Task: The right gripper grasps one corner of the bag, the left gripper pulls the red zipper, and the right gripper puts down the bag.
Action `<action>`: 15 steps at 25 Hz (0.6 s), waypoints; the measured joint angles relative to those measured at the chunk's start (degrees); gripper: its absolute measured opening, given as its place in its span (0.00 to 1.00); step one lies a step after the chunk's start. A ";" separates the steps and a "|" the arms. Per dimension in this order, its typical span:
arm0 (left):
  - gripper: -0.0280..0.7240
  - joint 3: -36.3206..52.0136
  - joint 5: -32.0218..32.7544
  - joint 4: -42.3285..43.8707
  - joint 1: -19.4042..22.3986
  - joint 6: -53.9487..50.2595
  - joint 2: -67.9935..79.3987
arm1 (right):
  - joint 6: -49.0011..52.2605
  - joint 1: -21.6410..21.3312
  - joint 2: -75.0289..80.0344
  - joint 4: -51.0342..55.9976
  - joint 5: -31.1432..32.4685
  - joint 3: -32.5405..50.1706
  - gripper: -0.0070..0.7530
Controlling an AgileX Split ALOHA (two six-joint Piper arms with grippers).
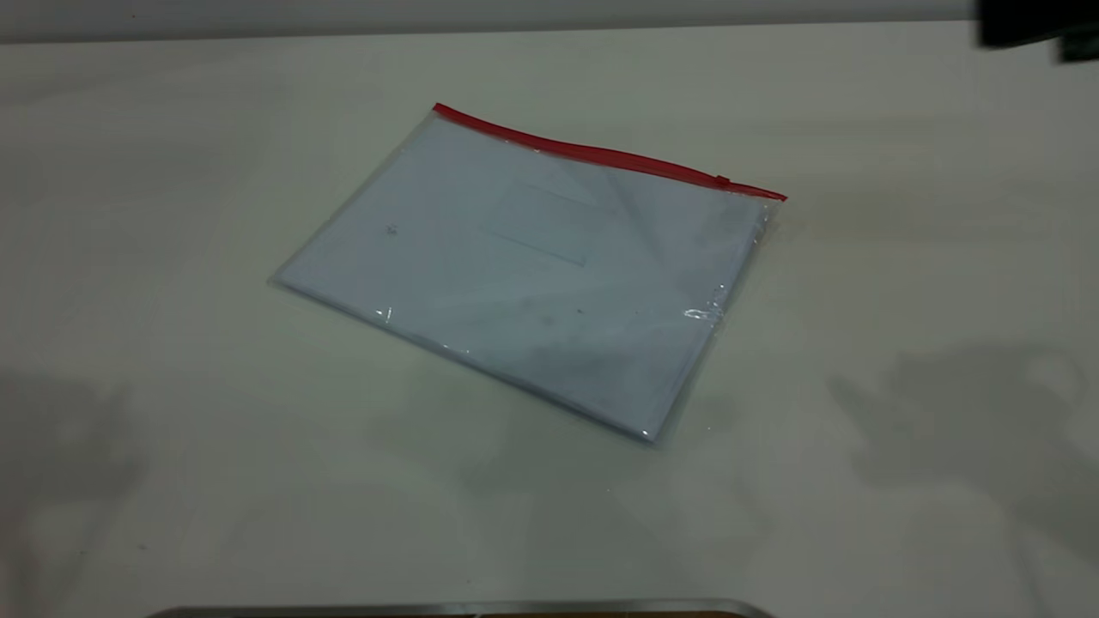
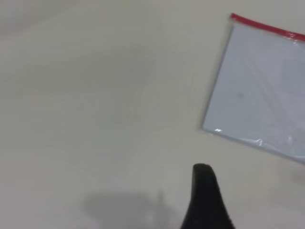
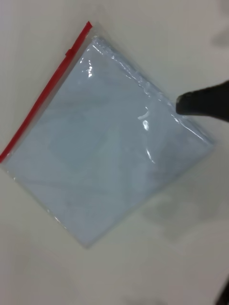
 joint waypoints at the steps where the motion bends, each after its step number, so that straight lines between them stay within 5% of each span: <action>1: 0.80 -0.42 -0.70 -1.54 -0.06 1.31 1.78 | -3.28 0.00 3.88 4.38 -0.29 -1.46 0.77; 6: 0.80 -1.46 -3.51 -9.63 -0.06 8.70 8.02 | -14.94 0.00 24.90 15.54 3.14 -10.15 0.77; 15: 0.80 -1.71 -5.27 -16.60 -0.06 16.24 11.57 | -17.20 -0.93 50.00 17.01 8.61 -29.09 0.77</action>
